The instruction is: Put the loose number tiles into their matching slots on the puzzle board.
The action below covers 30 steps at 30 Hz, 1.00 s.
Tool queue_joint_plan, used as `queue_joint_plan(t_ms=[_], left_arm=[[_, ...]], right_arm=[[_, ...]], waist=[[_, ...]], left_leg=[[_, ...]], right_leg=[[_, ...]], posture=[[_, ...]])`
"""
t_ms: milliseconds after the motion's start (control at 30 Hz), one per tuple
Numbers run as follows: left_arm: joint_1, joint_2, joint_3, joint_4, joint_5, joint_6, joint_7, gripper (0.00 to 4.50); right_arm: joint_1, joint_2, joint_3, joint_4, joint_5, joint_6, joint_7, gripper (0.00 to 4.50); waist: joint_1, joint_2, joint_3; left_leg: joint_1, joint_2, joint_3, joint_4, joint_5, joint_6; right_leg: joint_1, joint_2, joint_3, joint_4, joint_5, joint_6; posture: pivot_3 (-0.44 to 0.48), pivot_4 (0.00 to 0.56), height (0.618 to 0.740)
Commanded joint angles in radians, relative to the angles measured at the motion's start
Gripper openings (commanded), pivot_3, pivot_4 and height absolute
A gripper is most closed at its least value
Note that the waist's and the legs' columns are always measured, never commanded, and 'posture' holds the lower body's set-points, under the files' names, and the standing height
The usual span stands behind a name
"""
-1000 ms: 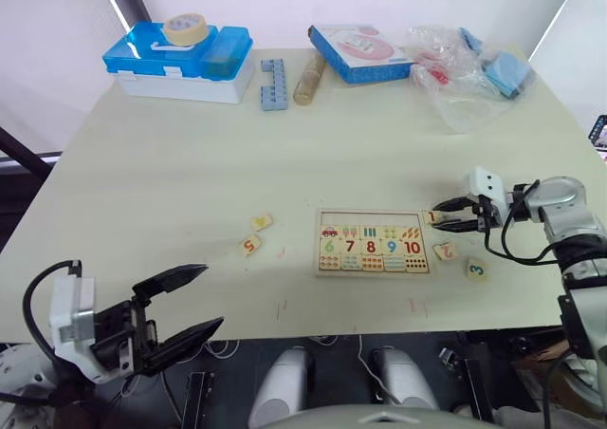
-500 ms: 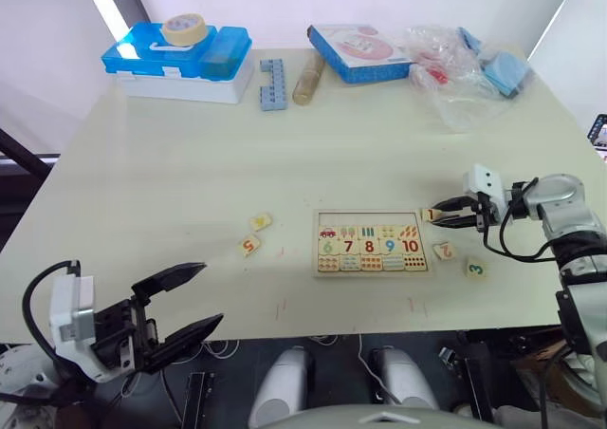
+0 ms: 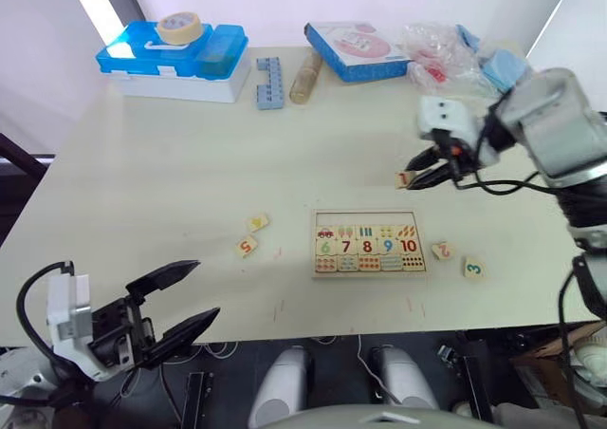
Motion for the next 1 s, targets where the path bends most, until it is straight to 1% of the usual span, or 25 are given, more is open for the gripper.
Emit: queue_joint_plan(t_ms=[33,167,333,467,600,1000], left_arm=[[0.023,-0.001,0.037,-0.019,-0.003,-0.011,0.011,4.5],[0.029,0.0,0.041,-0.022,0.003,-0.017,0.021,4.5],[0.026,0.007,0.053,-0.021,0.003,-0.014,0.031,4.5],[0.026,0.009,0.058,-0.023,0.003,-0.013,0.037,4.5],[0.029,0.007,0.062,-0.026,0.005,-0.013,0.042,4.5],[0.039,0.0,0.065,-0.028,0.006,-0.017,0.047,4.5]], right_arm=[[-0.044,0.079,0.066,-0.064,-0.019,0.107,-0.075,0.9],[-0.048,0.15,0.165,-0.039,-0.043,0.112,-0.125,0.9],[-0.047,0.238,0.235,0.054,-0.062,0.094,-0.199,0.9],[-0.05,0.317,0.246,0.154,-0.069,0.091,-0.261,0.9],[-0.051,0.366,0.245,0.184,-0.056,0.107,-0.282,0.9],[-0.06,0.419,0.24,0.24,-0.045,0.109,-0.316,0.9]], waist=[[0.0,-0.001,0.0],[0.007,-0.002,-0.001],[-0.001,-0.003,-0.002],[-0.009,-0.003,-0.002],[-0.014,-0.003,-0.002],[-0.024,-0.003,-0.002]], left_leg=[[0.0,0.0,0.0,0.0,0.0,0.0],[-0.003,-0.001,-0.001,0.0,0.0,-0.001],[-0.003,-0.001,-0.001,0.0,0.0,-0.001],[-0.002,0.001,-0.001,-0.002,0.001,-0.002],[-0.002,0.001,-0.001,-0.002,0.001,-0.003],[-0.002,0.001,-0.001,-0.003,0.001,-0.003]], right_leg=[[0.0,0.0,0.0,0.0,0.0,0.0],[-0.003,-0.001,-0.002,0.0,0.002,0.003],[-0.003,-0.001,-0.001,0.0,0.002,0.003],[-0.004,0.002,-0.001,0.0,0.004,0.001],[-0.005,0.003,-0.001,0.001,0.004,0.001],[-0.006,0.003,0.0,0.001,0.004,0.001]], posture=[[0.0,0.15,0.74],[0.0,0.15,0.74],[0.0,0.15,0.74],[0.0,0.15,0.74],[0.0,0.15,0.74],[0.0,0.15,0.74]])
